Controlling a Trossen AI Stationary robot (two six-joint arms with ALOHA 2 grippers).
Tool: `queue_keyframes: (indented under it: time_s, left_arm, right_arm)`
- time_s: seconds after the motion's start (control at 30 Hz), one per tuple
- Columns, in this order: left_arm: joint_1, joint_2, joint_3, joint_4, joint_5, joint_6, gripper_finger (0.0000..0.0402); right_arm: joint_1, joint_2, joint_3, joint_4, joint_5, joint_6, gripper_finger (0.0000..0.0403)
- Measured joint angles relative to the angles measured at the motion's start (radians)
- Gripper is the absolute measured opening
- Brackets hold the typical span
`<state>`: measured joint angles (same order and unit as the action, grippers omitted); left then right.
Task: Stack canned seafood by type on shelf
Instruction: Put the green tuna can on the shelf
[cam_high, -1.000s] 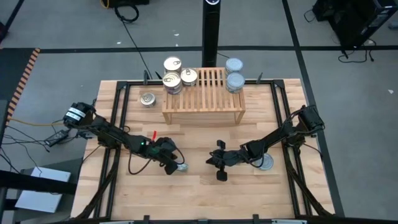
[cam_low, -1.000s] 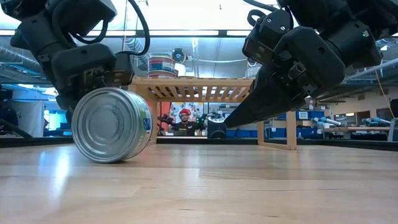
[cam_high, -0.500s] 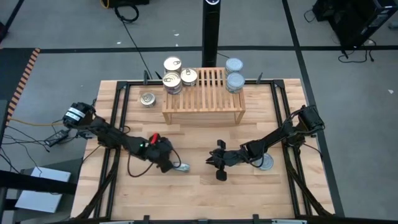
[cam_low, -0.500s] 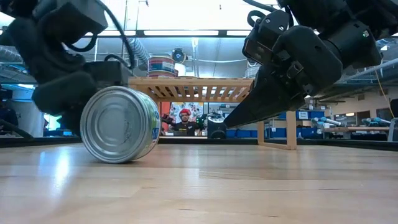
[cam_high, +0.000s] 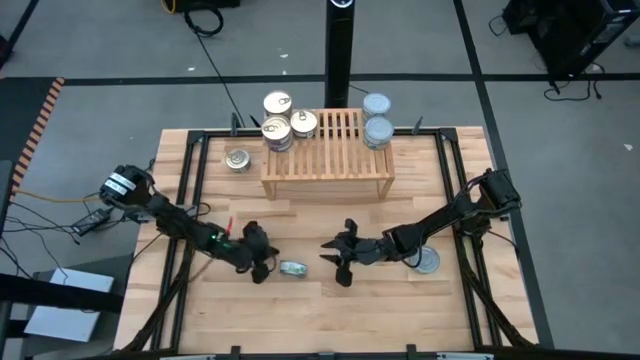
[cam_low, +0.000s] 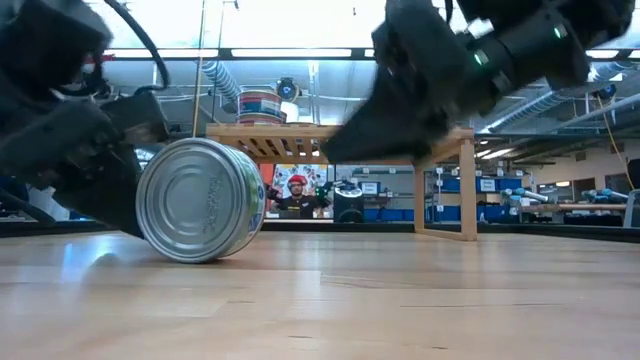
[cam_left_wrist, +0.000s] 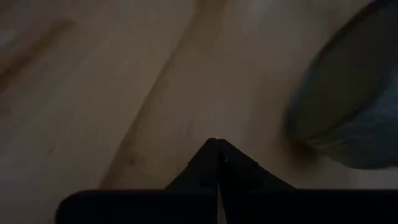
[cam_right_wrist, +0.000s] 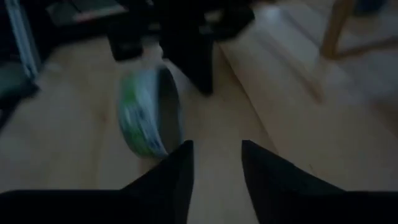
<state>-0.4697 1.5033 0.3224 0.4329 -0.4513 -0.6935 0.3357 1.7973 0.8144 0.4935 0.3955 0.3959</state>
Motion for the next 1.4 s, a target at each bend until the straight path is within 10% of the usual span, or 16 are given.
queue_keyframes:
  time_s: [0.23, 0.7, 1.4]
  left_arm:
    - [0.000, 0.000, -0.154, 0.365, -0.038, 0.072, 0.0007]
    - [0.005, 0.003, -0.169, 0.387, -0.134, 0.143, 0.0007]
    - [0.005, 0.003, -0.169, 0.384, -0.143, 0.144, 0.0007]
  right_arm:
    - [0.038, 0.000, 0.148, -0.130, 0.077, -0.076, 0.0226]
    - [0.083, 0.266, 0.589, -0.553, 0.126, -0.107, 0.0299]
    - [0.032, 0.362, 0.725, -0.653, 0.053, -0.034, 0.0266]
